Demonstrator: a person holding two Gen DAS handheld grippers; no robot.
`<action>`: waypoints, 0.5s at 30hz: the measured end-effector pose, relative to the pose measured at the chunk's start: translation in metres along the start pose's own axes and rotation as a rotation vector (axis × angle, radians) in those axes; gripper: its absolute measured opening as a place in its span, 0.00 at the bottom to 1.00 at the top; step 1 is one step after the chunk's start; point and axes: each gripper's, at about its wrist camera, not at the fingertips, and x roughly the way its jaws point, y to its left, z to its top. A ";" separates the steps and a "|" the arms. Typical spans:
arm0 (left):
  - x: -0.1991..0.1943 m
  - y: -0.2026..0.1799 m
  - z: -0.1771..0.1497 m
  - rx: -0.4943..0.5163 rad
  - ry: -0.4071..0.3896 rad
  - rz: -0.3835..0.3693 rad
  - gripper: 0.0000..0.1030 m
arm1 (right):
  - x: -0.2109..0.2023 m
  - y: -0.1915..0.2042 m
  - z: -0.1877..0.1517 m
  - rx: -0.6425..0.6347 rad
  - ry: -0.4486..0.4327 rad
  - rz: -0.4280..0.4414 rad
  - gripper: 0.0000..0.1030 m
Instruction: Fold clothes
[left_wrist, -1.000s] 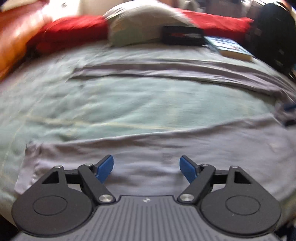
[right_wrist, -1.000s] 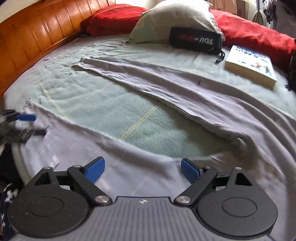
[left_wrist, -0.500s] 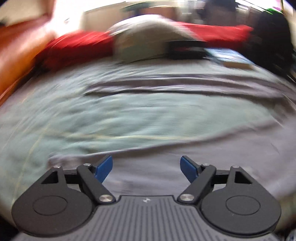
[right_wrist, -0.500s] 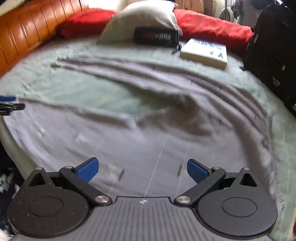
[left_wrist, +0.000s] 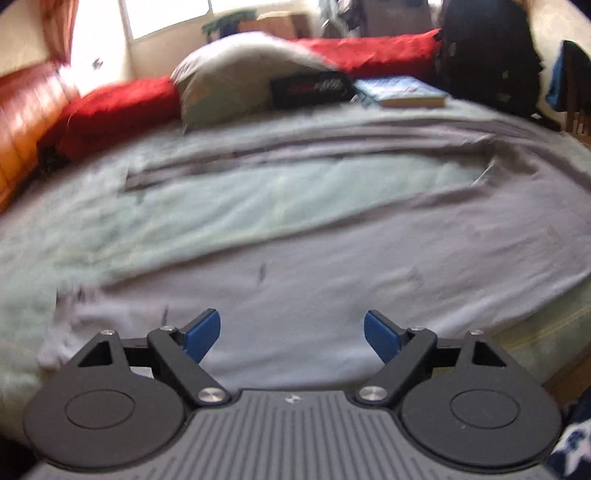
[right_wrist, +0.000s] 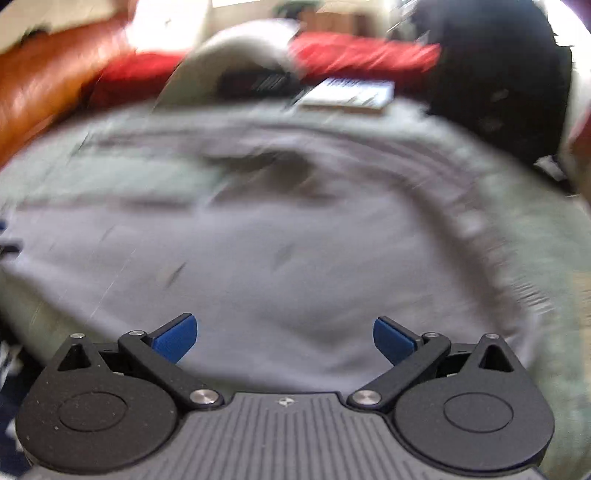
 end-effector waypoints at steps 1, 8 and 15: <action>-0.003 -0.008 0.008 0.005 -0.019 -0.016 0.83 | -0.002 -0.010 0.003 0.017 -0.037 -0.019 1.00; 0.029 -0.085 0.042 -0.005 -0.058 -0.152 0.83 | 0.028 -0.053 -0.019 0.076 0.001 -0.089 1.00; 0.054 -0.121 0.017 -0.008 0.037 -0.056 0.85 | 0.001 -0.061 -0.041 0.077 -0.005 -0.060 1.00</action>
